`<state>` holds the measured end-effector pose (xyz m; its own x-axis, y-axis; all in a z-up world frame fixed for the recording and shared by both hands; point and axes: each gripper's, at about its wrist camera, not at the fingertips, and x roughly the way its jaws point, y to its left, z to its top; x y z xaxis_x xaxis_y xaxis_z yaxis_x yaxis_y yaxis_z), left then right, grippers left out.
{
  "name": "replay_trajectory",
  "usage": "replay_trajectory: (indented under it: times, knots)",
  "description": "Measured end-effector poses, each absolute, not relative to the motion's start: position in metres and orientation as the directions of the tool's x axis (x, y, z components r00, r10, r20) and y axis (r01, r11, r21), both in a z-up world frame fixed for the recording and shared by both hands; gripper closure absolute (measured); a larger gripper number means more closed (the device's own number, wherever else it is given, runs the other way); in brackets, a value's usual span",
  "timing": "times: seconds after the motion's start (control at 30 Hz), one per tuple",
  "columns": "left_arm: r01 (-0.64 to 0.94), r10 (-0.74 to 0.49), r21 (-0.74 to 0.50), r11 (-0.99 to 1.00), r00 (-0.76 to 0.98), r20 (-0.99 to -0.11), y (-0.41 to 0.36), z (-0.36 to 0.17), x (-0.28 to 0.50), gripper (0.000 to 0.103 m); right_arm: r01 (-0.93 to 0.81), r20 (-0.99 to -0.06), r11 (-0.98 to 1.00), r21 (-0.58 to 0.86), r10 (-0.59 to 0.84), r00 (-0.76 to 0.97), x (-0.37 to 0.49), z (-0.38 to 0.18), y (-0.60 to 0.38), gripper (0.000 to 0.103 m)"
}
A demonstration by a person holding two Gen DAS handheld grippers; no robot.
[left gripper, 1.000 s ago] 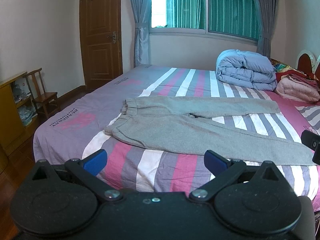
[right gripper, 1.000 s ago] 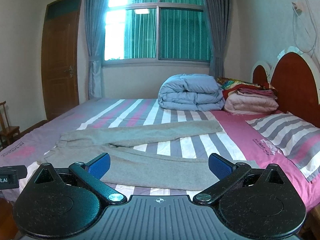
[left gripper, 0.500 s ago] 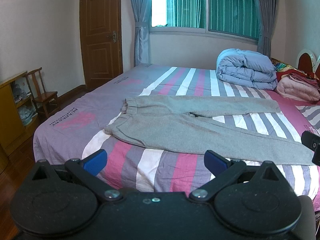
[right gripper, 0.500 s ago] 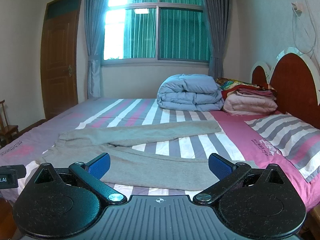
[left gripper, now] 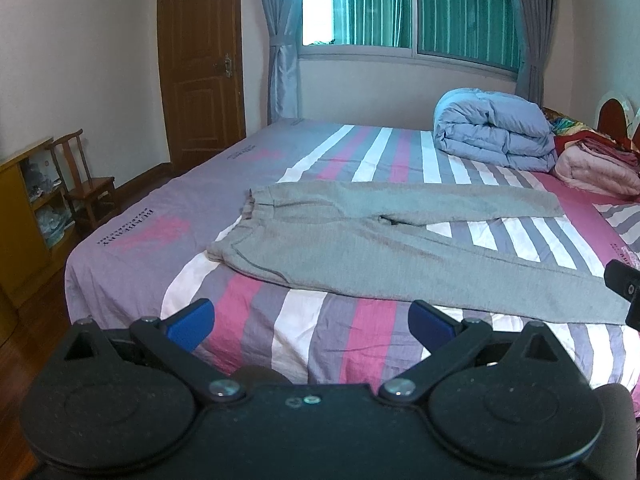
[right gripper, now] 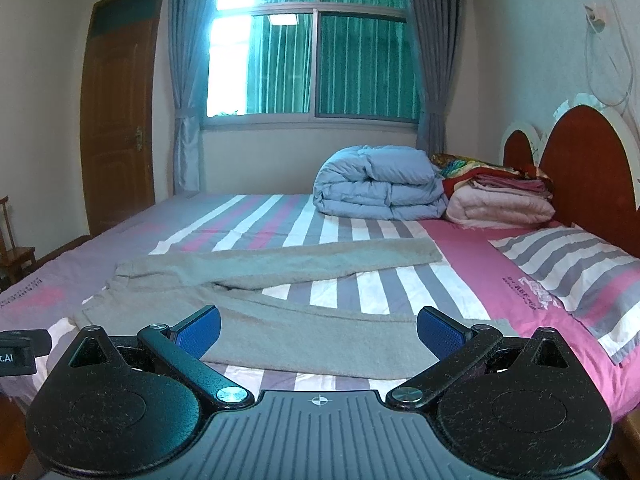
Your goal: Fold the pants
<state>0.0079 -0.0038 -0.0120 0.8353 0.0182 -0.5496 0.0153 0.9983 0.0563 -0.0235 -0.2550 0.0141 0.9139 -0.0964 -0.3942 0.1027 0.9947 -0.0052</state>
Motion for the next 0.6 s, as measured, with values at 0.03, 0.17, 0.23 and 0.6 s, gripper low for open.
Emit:
replay_trajectory:
  times: [0.03, 0.17, 0.23, 0.6]
  knots:
    - [0.015, 0.022, 0.062, 0.998, 0.828, -0.560, -0.004, -0.013, 0.009, 0.006, 0.103, -0.397, 0.995, -0.005, -0.097, 0.913, -0.023, 0.013, -0.253, 0.000]
    - [0.017, 0.035, 0.080, 0.997, 0.798, -0.601, -0.004, -0.017, 0.013, 0.006, 0.109, -0.413, 0.994, -0.001, -0.099, 0.905, -0.019, 0.007, -0.255, 0.000]
    - [0.022, 0.034, 0.083, 0.996, 0.787, -0.616, -0.005, -0.020, 0.016, 0.006, 0.111, -0.427, 0.994, 0.009, -0.096, 0.899, -0.016, 0.003, -0.258, 0.000]
    - [0.006, 0.052, 0.085, 0.996, 0.756, -0.652, -0.002, -0.049, 0.042, 0.006, 0.154, -0.530, 0.988, 0.012, -0.124, 0.839, 0.010, -0.036, -0.277, 0.000]
